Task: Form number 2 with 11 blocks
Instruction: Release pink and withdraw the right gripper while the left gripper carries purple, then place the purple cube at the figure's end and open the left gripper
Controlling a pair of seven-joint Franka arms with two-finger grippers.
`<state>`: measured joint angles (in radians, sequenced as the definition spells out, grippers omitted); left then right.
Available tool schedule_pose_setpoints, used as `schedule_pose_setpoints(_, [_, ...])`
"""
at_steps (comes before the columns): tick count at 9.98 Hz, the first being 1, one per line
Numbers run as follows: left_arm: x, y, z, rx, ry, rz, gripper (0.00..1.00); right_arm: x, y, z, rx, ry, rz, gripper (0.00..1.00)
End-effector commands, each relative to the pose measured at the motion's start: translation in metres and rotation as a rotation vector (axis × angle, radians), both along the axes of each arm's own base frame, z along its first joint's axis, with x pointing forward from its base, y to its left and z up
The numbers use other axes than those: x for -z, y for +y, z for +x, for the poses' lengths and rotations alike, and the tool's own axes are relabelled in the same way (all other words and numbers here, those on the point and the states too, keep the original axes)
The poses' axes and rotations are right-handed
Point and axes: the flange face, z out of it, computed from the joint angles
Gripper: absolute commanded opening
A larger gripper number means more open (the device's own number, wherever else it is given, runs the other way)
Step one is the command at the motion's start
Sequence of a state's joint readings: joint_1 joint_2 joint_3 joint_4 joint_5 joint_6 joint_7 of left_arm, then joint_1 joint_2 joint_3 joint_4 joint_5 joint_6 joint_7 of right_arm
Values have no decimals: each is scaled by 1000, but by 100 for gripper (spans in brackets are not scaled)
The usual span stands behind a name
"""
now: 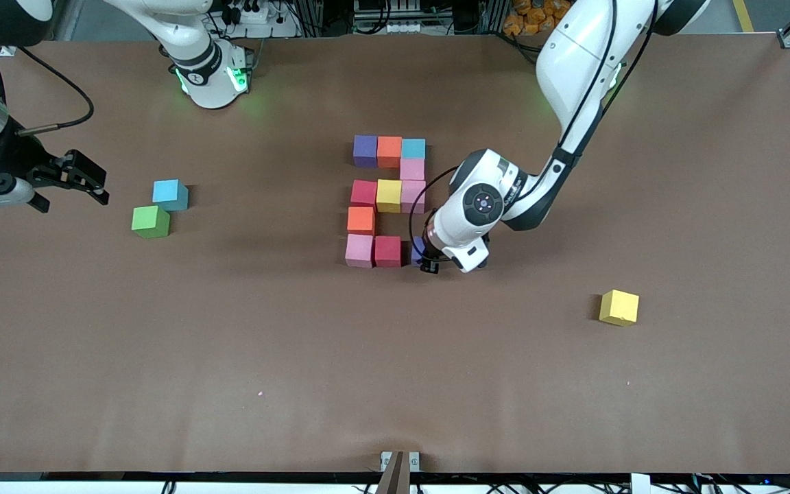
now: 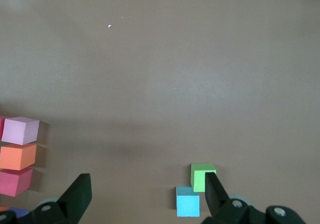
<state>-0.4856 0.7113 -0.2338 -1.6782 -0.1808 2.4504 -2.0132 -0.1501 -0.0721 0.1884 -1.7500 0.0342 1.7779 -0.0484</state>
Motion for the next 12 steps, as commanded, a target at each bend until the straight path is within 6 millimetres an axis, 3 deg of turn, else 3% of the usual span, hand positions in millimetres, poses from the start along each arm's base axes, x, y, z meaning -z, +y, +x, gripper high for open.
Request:
schedule_pose_setpoints(1, [5, -10, 9, -35, 2, -21, 41, -3, -24, -3, 73, 33, 2, 100])
schedule_pose_setpoints(3, [11, -12, 6, -31, 8, -17, 44, 1, -55, -1, 89, 40, 6, 100])
schedule_pose_setpoints(9, [4, -23, 7, -77, 12, -29, 45, 0, -63, -12, 131, 137, 17, 100])
schedule_pose_setpoints(10, [6, -24, 7, -80, 14, -30, 45, -10, -60, -11, 134, 123, 21, 100])
schedule_pose_setpoints(12, [6, -24, 7, -80, 14, -30, 48, -5, -51, -4, 111, 127, 18, 100])
